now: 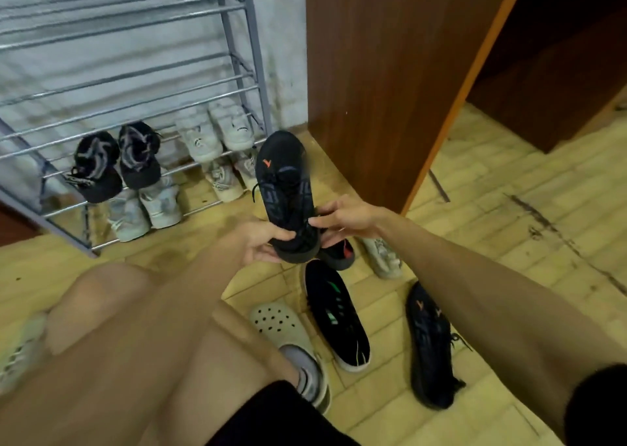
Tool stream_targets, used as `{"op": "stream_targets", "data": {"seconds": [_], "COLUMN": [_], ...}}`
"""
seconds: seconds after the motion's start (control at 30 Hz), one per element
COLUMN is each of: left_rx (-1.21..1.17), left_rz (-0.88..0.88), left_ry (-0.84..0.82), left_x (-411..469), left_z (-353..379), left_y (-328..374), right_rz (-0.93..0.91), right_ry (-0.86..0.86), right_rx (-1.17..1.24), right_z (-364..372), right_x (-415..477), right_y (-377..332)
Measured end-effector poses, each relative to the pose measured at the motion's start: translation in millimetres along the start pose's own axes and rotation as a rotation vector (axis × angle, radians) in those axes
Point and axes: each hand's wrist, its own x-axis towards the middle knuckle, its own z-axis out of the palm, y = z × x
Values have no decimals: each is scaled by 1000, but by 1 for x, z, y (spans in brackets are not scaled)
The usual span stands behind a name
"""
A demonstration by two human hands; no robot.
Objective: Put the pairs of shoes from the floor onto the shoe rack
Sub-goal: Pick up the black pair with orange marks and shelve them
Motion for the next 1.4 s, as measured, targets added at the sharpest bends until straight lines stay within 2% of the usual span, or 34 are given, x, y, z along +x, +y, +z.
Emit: {"op": "stream_targets", "data": {"seconds": [0.1,0.27,0.4,0.43,0.5,0.57,0.73,1.07,1.13,1.23,1.4], "left_rx": [117,353,464,486,520,530,516,364,343,293,168], "left_rz": [-10,-71,-60,-54,-42,-30,-14,-42,-36,-27,-15], "left_ry": [-4,-75,-136,-149,-162,-163,-153,-93,-83,-54,-5], "left_x": [9,19,21,21,20,20,19,9,5,-3,-20], "left_z": [5,28,56,62,69,70,63,50,50,48,35], "left_y": [-6,-22,-26,-27,-29,-31,-35,-42,-43,-40,-30], "right_rz": [45,270,602,684,822,872,822,725,687,582,358], "right_ry": [36,337,537,600,662,622,686,588,588,586,553], "right_rx": [135,139,-273,-308,-242,-114,54,408,389,225,35], "right_z": [-6,-22,-34,-32,-23,-7,14,41,39,28,6], "right_x": [7,-14,-49,-60,-79,-88,-92,-91,-92,-94,-82], "right_y": [46,154,247,265,297,314,328,310,298,272,190]}}
